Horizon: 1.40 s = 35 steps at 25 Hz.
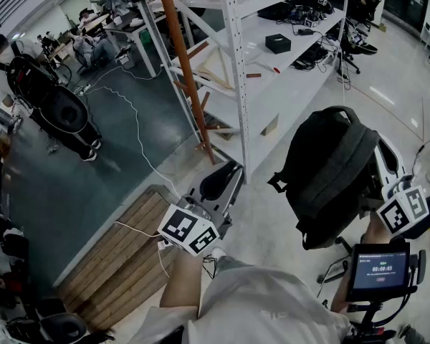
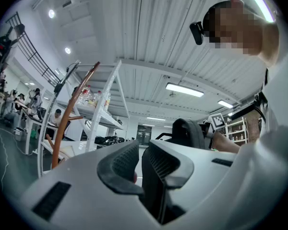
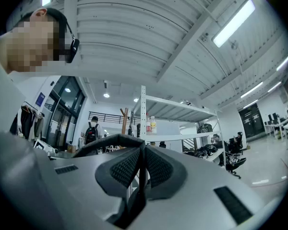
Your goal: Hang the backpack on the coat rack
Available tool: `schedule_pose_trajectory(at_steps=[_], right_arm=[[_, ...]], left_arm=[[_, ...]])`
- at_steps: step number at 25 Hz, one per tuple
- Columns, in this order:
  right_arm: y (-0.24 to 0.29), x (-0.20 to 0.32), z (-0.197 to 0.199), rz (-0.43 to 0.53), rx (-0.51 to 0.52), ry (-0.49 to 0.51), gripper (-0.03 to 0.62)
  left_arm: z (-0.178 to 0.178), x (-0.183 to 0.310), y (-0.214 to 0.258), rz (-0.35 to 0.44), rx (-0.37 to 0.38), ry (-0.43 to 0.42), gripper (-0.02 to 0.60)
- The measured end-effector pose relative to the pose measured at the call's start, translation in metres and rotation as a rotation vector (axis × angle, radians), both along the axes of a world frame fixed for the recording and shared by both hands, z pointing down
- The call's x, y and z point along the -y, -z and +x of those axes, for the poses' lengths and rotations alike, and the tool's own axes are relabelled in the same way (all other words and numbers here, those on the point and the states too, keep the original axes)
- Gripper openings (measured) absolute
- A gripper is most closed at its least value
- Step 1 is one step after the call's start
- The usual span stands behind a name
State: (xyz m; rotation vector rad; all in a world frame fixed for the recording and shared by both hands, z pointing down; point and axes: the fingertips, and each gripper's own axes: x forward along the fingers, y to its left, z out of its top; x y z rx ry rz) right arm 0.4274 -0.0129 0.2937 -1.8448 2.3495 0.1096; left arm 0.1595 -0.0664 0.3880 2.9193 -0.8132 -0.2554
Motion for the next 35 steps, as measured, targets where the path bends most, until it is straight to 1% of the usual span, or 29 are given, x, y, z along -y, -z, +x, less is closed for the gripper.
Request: schedule_pose_trajectory(at_steps=[4, 9, 12, 15, 20, 23, 25, 29, 32, 35], right_arm=[[0.014, 0.028, -0.047, 0.021, 0.036, 0.022, 0.040], [0.021, 0.078, -0.116, 0.040, 0.060, 0.065, 0.040], [0.024, 0.107, -0.148, 0.041, 0.077, 0.098, 0.040], [0.032, 0.131, -0.167, 0.050, 0.086, 0.127, 0.040], [0.040, 0.178, -0.179, 0.078, 0.104, 0.196, 0.040], [0.054, 0.186, -0.198, 0.094, 0.090, 0.244, 0.040], [0.069, 0.188, -0.209, 0.112, 0.074, 0.261, 0.040], [0.101, 0.194, -0.220, 0.146, 0.031, 0.238, 0.040], [0.121, 0.201, -0.227, 0.153, -0.003, 0.190, 0.040], [0.140, 0.209, -0.230, 0.151, -0.015, 0.139, 0.040]], left_arm=[[-0.060, 0.039, 0.009, -0.012, -0.026, 0.014, 0.069], [-0.127, 0.087, 0.008, -0.010, -0.033, 0.026, 0.069], [-0.154, 0.104, 0.011, -0.011, -0.032, 0.033, 0.069], [-0.173, 0.114, 0.015, -0.010, -0.014, 0.047, 0.069], [-0.190, 0.137, 0.011, -0.001, -0.001, 0.138, 0.069], [-0.199, 0.137, 0.021, 0.012, -0.006, 0.179, 0.070], [-0.202, 0.133, 0.029, 0.022, -0.012, 0.190, 0.069], [-0.200, 0.129, 0.038, 0.058, 0.007, 0.199, 0.070], [-0.195, 0.132, 0.046, 0.081, 0.007, 0.194, 0.069], [-0.189, 0.137, 0.060, 0.108, 0.004, 0.181, 0.069]])
